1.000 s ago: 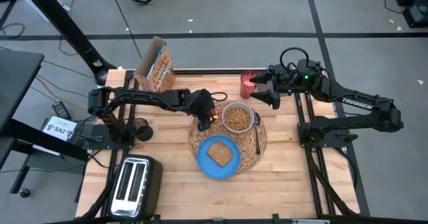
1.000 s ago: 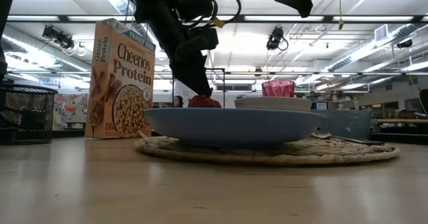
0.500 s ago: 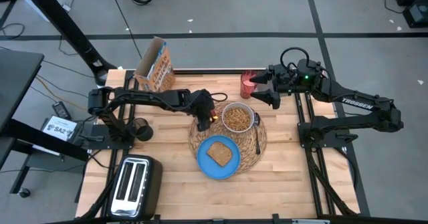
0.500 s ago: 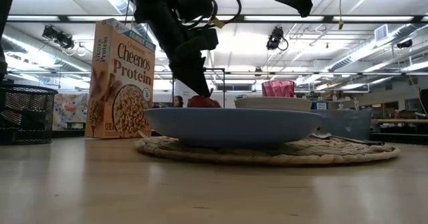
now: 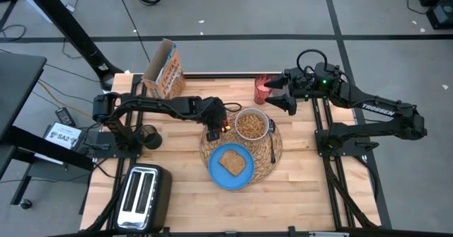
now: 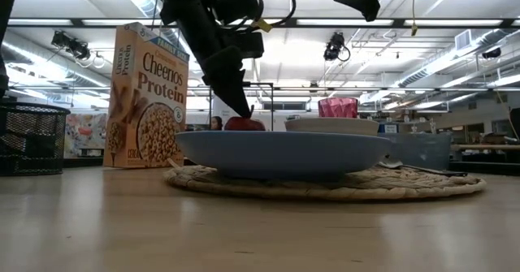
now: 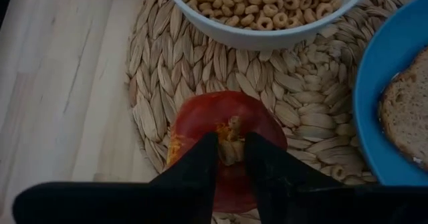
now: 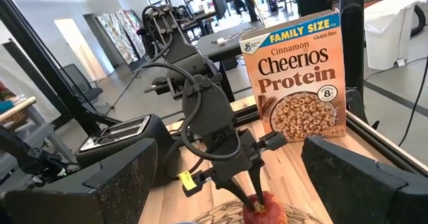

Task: Arrange a breakfast setting
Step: Move the cereal flakes on top of the apple to the white bowl

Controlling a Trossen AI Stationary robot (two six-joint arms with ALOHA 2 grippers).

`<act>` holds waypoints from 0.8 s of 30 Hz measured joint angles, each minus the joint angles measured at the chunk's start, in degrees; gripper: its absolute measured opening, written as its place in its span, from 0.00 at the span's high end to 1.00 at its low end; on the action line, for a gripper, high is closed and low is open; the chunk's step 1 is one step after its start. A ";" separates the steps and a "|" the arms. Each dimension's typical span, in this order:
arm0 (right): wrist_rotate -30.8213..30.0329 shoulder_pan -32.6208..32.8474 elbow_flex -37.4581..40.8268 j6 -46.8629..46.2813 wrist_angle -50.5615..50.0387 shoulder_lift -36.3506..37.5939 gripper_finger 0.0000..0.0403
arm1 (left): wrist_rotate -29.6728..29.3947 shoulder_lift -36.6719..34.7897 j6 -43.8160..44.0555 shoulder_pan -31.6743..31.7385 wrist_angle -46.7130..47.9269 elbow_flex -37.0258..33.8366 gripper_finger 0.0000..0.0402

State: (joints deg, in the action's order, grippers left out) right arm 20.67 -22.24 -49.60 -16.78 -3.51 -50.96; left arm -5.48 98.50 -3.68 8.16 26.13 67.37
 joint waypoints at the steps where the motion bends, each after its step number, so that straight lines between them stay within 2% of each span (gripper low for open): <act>1: -0.01 0.00 0.00 0.00 0.00 0.00 0.07 | -0.02 0.00 -0.01 0.00 0.01 0.00 0.79; 11: -0.01 0.00 0.00 -0.22 0.71 0.00 0.07 | -0.22 0.02 0.47 -0.04 0.22 -0.07 0.87; 18: 0.01 0.00 0.00 -0.22 0.92 0.00 0.07 | -0.44 -0.54 1.86 -0.02 0.92 -0.05 0.86; 24: 0.45 0.02 0.00 -0.17 0.90 0.00 0.07 | -0.51 -1.15 1.92 0.02 3.86 4.01 0.86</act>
State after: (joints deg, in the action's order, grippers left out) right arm 21.12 -22.22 -49.60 -16.95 -2.61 -50.96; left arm -5.99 97.35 -1.75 8.19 29.99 71.39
